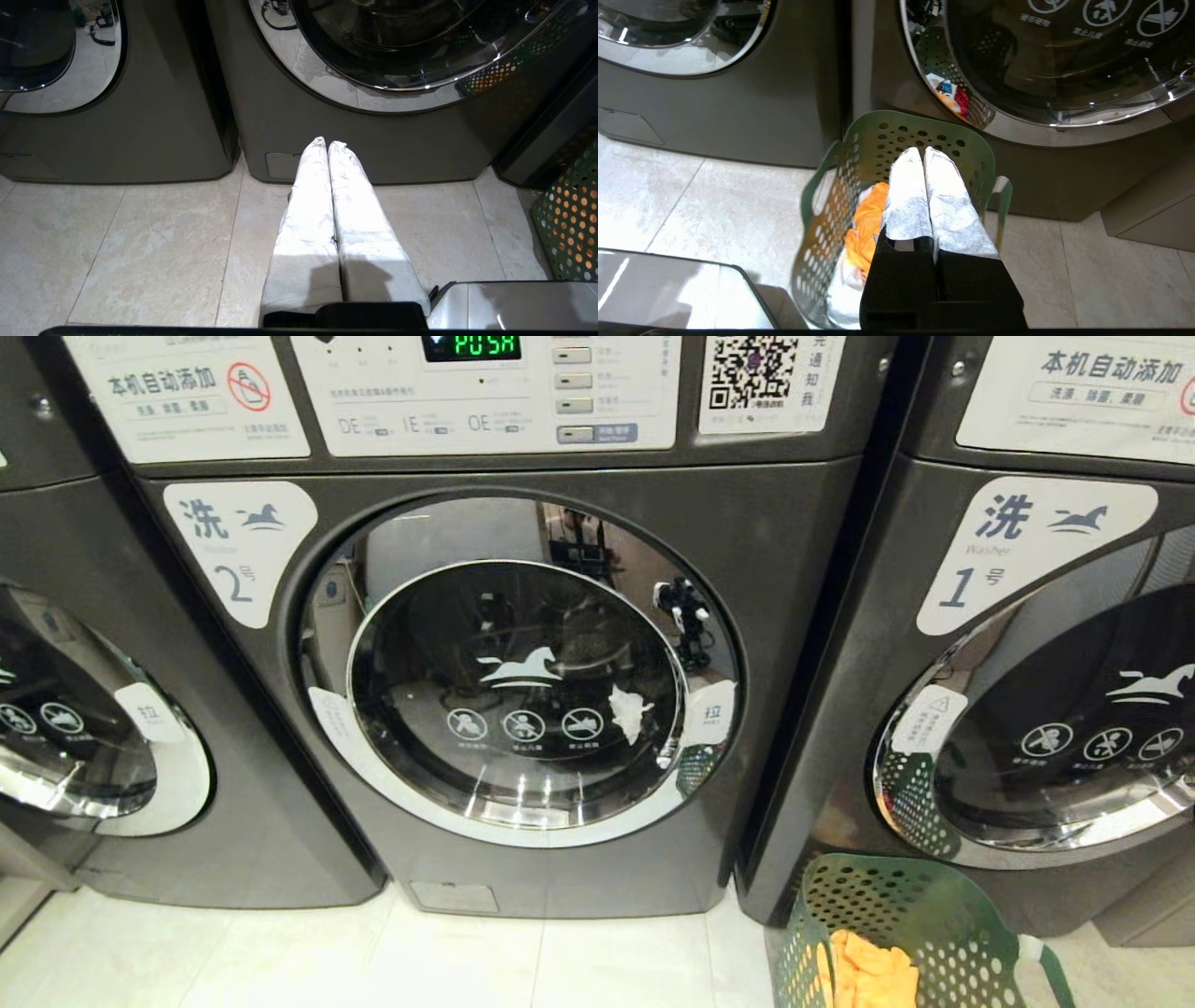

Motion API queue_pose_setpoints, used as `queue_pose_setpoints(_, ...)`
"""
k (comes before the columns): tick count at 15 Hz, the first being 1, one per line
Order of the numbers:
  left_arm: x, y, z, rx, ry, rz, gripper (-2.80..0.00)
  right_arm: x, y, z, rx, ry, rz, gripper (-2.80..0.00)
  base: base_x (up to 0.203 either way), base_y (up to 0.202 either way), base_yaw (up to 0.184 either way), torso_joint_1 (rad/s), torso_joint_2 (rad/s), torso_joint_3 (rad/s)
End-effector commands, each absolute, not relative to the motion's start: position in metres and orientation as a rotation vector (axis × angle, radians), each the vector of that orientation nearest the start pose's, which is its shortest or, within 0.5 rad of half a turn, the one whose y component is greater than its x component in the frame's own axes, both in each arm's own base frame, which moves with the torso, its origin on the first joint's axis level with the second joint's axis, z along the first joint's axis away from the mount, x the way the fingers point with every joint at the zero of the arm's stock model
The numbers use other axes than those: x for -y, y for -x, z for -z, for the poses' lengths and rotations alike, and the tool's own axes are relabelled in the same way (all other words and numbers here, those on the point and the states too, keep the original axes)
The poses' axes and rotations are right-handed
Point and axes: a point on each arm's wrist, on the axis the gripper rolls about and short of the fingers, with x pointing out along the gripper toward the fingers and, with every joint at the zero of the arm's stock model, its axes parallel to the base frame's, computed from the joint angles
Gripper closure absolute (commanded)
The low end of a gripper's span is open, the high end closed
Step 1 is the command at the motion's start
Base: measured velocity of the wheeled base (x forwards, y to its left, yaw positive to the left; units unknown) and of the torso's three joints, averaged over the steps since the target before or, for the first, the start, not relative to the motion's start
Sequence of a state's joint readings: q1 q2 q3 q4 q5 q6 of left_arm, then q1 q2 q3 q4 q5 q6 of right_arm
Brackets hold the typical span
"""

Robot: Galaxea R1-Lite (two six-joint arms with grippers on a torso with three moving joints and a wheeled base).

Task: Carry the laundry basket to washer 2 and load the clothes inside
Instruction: Open the lid of the washing machine

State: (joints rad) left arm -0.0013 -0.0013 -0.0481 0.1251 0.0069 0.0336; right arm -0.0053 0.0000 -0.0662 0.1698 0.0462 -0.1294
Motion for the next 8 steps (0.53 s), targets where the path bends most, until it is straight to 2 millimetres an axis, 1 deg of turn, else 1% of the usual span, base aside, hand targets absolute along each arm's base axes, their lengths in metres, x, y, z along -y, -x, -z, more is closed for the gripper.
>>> queue_pose_setpoints(1,-0.0002,0.027,-0.0756,-0.077,-0.034,-0.005,0.0,-0.0012,0.0286,-0.0762,-0.103,0.127,-0.047,0.0,0.0,-0.196,-0.001,0.001,0.01,0.006)
queue_pose_setpoints(8,-0.0002,0.0271,-0.0761,-0.075,-0.034,-0.005,0.0,-0.0012,0.0286,-0.0762,-0.103,0.127,-0.047,0.0,0.0,-0.195,0.003,0.002,0.0,0.001)
